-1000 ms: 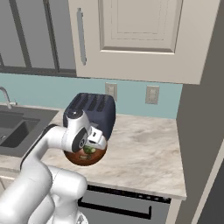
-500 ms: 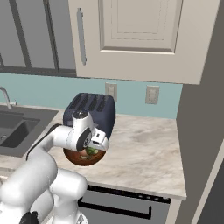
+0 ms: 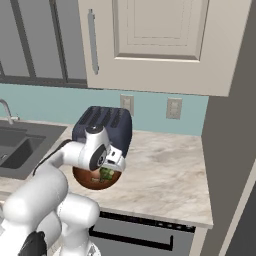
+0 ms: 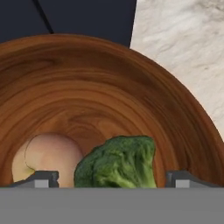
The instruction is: Take the mushroom, peach, and broccoli from the freezer and place them in the bowl on the counter.
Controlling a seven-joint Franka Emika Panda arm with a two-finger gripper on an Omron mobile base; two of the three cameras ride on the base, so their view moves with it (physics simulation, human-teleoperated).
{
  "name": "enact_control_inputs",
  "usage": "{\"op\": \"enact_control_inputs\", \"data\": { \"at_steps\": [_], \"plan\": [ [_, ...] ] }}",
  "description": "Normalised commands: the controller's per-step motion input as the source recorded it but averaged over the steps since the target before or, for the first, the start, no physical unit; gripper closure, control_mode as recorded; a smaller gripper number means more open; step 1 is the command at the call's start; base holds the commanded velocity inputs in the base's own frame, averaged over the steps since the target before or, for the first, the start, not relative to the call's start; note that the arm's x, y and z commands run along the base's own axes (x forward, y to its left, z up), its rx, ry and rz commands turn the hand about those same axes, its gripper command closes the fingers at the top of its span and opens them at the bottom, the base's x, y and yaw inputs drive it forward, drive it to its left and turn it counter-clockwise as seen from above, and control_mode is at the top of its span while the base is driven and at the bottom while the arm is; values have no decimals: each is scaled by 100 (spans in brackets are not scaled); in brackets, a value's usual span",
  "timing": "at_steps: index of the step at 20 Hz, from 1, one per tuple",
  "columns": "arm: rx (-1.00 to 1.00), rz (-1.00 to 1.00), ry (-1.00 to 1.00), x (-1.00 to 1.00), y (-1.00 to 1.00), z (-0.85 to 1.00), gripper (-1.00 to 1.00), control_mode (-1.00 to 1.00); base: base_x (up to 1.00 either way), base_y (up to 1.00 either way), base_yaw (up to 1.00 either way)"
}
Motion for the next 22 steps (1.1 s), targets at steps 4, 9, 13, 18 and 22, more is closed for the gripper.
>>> {"op": "enact_control_inputs", "data": {
  "at_steps": [4,9,13,18,22],
  "plan": [
    [0,0,-6,0,0,0,-100,-100,0,0,0],
    [0,0,-12,-8,0,17,-100,-100,0,0,0],
    [0,0,-16,-42,7,39,-100,-100,0,0,0],
    [-5,0,-21,-72,53,50,-100,-100,0,0,0],
    [-5,0,-14,-60,52,64,-100,-100,0,0,0]
  ]
}}
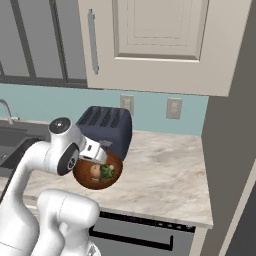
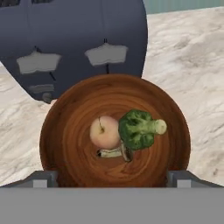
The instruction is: Take the mushroom, peach, and broccoli from the freezer and place them in the bowl on the counter.
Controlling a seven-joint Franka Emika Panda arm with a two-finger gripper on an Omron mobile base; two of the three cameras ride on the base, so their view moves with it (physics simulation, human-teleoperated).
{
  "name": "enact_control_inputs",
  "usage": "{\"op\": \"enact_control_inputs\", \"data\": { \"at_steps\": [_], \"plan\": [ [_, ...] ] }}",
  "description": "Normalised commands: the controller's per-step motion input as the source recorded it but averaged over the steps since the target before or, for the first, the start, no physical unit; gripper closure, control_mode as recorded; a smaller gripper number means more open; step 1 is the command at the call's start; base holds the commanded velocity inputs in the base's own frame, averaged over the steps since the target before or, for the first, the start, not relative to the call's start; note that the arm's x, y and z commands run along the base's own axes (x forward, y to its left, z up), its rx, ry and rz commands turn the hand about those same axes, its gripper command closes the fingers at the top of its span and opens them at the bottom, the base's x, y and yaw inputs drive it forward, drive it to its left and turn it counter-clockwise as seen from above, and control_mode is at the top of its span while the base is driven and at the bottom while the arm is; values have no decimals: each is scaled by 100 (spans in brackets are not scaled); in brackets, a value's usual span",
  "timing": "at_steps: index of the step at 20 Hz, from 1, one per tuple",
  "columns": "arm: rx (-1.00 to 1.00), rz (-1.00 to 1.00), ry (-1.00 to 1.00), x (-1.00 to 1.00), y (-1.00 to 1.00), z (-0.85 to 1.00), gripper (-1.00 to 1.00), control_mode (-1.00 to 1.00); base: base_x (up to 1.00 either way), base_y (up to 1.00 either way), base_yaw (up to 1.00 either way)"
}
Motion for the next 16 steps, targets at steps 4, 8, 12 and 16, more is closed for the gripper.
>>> {"op": "enact_control_inputs", "data": {
  "at_steps": [4,8,12,16],
  "plan": [
    [-2,0,-8,-57,17,75,-100,-100,0,0,0],
    [0,0,-2,-36,0,73,-100,-100,0,0,0],
    [0,0,-2,-50,-5,53,-100,-100,0,0,0],
    [0,0,-4,-54,-2,45,-100,-100,0,0,0]
  ]
}}
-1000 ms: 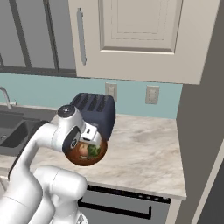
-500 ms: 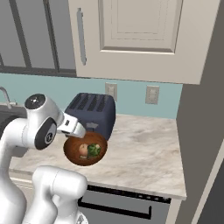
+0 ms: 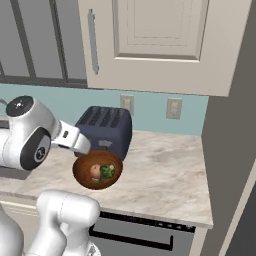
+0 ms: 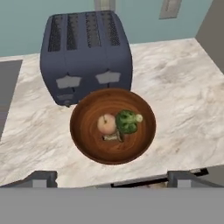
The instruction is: Take the mushroom, peach, and broccoli from the freezer and place them in the bowl on the counter.
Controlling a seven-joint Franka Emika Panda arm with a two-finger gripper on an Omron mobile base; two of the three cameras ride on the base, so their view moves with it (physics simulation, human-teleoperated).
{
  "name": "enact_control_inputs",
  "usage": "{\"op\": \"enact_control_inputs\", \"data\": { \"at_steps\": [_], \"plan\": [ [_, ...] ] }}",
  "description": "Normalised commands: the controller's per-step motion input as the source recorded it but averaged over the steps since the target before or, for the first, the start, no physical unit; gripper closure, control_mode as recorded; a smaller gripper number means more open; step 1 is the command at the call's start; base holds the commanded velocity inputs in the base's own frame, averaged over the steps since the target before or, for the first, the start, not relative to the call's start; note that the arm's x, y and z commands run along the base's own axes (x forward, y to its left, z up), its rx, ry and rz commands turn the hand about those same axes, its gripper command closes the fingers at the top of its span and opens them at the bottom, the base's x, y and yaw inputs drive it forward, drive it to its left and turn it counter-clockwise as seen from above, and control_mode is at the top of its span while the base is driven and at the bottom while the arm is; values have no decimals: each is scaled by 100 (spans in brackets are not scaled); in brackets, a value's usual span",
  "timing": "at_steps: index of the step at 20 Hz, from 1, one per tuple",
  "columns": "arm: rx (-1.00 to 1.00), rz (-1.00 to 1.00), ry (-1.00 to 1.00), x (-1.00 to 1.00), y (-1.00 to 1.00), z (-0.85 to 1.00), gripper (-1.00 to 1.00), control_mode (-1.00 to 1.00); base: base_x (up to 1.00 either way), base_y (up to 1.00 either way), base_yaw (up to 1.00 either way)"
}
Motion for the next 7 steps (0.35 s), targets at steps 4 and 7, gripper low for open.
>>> {"op": "enact_control_inputs", "data": {
  "at_steps": [4,7],
  "plan": [
    [0,0,-10,-72,-14,32,-100,-100,0,0,0],
    [1,0,-11,-79,-22,40,-100,-100,0,0,0]
  ]
}}
